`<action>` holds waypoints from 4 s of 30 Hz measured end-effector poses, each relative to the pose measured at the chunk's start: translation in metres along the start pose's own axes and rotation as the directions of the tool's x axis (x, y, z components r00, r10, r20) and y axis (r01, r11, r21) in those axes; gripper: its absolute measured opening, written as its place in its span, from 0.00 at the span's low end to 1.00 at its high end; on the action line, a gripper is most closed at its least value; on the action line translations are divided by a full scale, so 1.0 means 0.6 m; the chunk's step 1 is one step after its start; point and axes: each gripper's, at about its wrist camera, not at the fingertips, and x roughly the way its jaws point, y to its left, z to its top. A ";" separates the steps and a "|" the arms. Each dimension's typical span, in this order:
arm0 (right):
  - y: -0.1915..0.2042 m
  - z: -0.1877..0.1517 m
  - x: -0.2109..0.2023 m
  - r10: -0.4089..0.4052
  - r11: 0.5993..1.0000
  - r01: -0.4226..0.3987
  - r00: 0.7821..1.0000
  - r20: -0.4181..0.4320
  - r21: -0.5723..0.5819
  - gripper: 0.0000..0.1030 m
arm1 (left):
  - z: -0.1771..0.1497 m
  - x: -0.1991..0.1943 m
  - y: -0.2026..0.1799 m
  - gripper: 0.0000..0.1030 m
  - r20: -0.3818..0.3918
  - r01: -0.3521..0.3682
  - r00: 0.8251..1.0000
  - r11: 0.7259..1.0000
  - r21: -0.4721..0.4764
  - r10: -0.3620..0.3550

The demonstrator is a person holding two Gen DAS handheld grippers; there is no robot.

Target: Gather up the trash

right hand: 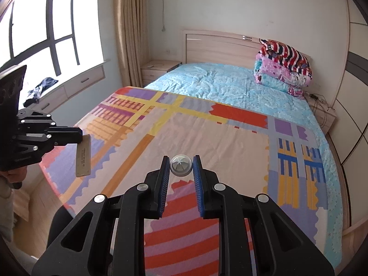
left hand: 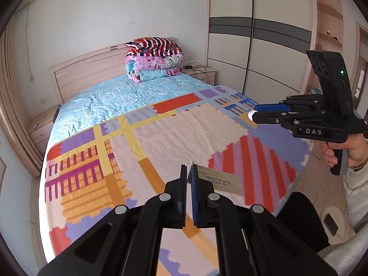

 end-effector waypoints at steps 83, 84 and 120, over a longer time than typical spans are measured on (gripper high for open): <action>0.122 -0.365 -0.001 0.264 0.955 -0.205 0.915 -0.306 0.213 0.39 | -0.317 0.052 -0.210 0.53 -0.365 0.130 0.920 0.990 -0.052 -0.140; 0.122 -0.364 -0.007 0.267 0.955 -0.209 0.913 -0.307 0.210 0.41 | -0.314 0.045 -0.208 0.57 -0.361 0.138 0.920 0.989 -0.061 -0.151; 0.181 -0.341 -0.127 0.269 0.963 -0.262 0.888 -0.372 0.069 0.83 | -0.292 -0.053 -0.232 0.92 -0.288 0.141 0.941 0.979 -0.144 -0.178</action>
